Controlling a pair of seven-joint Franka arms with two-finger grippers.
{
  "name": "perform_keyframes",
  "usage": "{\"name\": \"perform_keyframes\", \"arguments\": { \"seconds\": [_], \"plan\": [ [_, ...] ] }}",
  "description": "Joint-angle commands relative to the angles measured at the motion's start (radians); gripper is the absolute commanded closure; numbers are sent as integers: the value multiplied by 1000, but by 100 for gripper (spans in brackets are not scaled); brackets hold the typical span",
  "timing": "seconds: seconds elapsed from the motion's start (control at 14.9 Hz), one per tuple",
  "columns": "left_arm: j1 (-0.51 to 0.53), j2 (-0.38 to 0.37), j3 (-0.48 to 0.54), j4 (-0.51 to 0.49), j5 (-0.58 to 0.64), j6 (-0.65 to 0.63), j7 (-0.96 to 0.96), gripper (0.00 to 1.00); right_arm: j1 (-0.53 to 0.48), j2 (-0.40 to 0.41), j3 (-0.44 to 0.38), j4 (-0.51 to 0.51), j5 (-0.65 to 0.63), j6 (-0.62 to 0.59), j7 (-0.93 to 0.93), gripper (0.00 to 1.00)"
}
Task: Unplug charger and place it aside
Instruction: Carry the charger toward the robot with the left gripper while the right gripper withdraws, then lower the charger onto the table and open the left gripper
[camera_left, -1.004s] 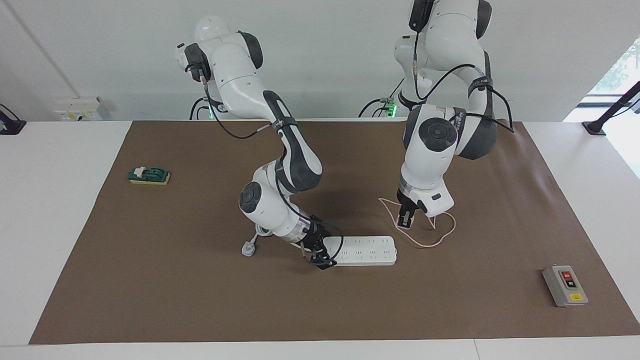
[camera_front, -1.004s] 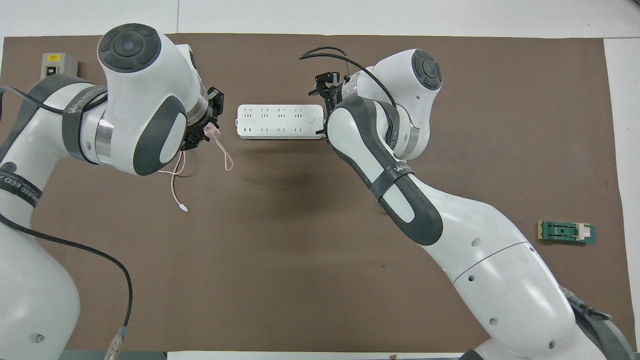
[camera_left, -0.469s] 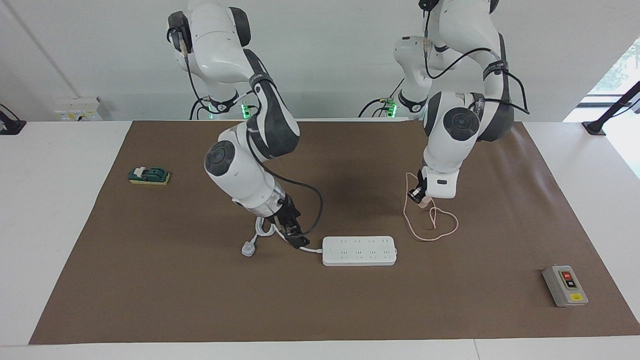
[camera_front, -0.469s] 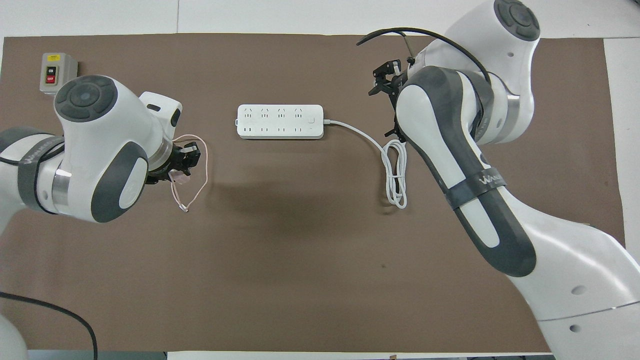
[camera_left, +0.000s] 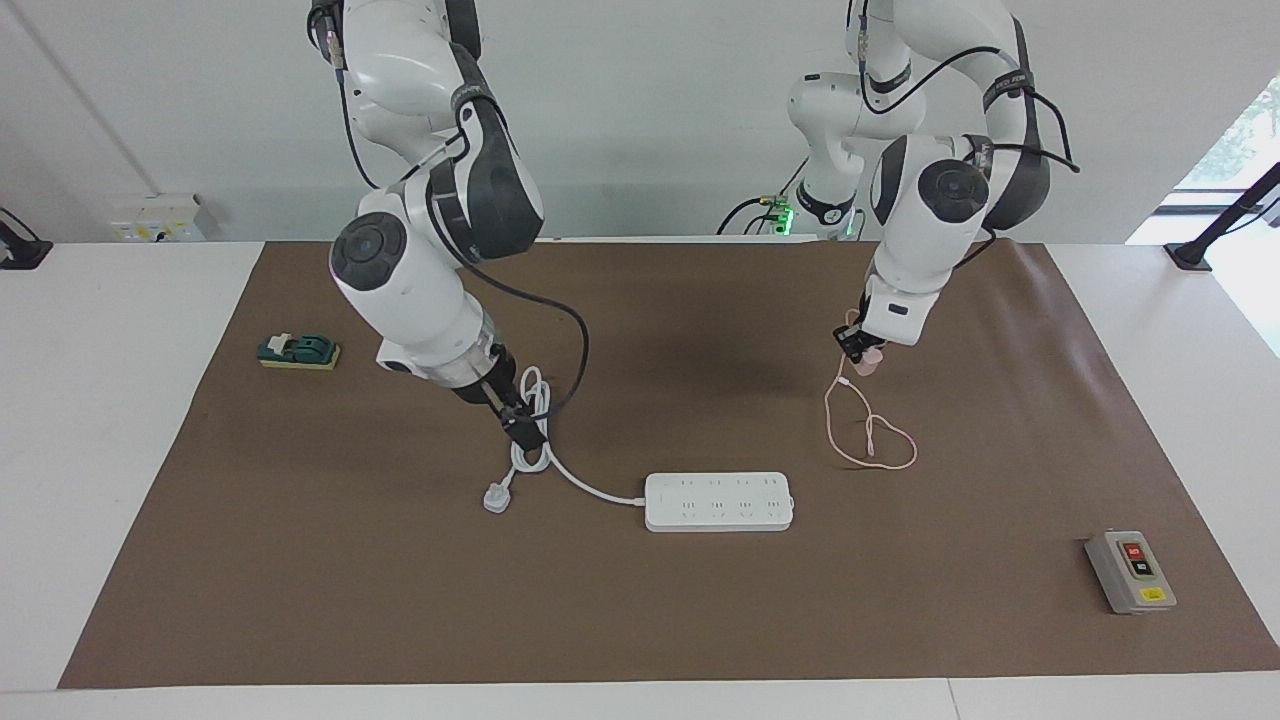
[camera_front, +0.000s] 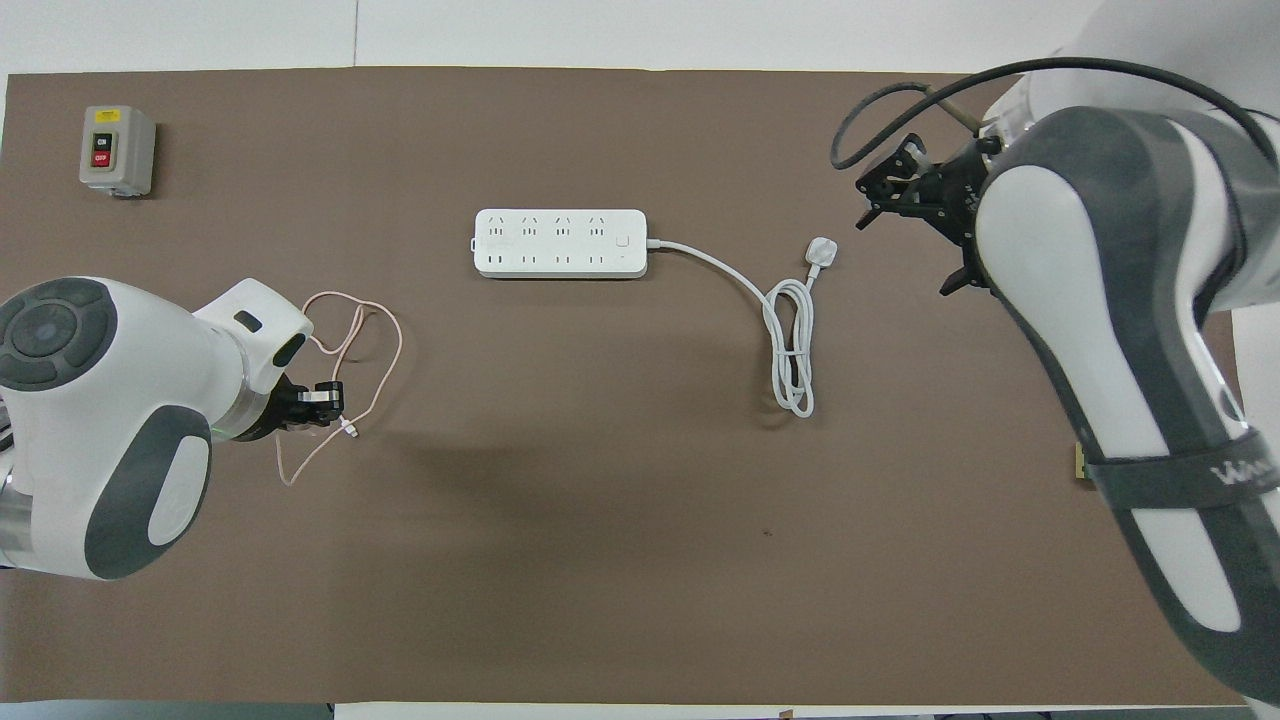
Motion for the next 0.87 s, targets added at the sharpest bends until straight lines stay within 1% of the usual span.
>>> {"name": "perform_keyframes", "arguments": {
  "seconds": [0.0, 0.07, 0.2, 0.27, 0.33, 0.47, 0.54, 0.6, 0.67, 0.74, 0.8],
  "plan": [
    [22, -27, -1, -43, -61, 55, 154, 100, -39, -109, 7, -68, -72, -42, -352, 0],
    [22, -27, -3, -57, -61, 86, 169, 100, -36, -149, 10, -94, -134, -42, -433, 0],
    [23, -30, -1, -96, -61, 134, 183, 99, -49, -211, 22, -143, -184, -47, -544, 0],
    [37, -33, -1, -127, -61, 152, 215, 94, -76, -226, 31, -151, -187, -65, -573, 0],
    [60, -38, -1, -162, -63, 181, 240, 91, -102, -226, 48, -150, -189, -80, -589, 0],
    [87, -49, -1, -221, -63, 236, 280, 88, -118, -229, 76, -150, -256, -79, -609, 0],
    [106, -49, -1, -233, -61, 244, 295, 83, -136, -231, 108, -145, -280, -87, -613, 0],
    [109, -49, -1, -238, -63, 244, 297, 74, -154, -251, 143, -148, -291, -96, -613, 0],
    [112, -47, 0, -239, -63, 243, 297, 57, -158, -292, 152, -170, -293, -123, -609, 0],
    [127, -47, 0, -239, -61, 241, 297, 31, -159, -309, 157, -208, -293, -128, -604, 0],
    [147, -47, 0, -239, -63, 232, 301, 12, -173, -321, 160, -243, -293, -105, -613, 0]
  ]
}}
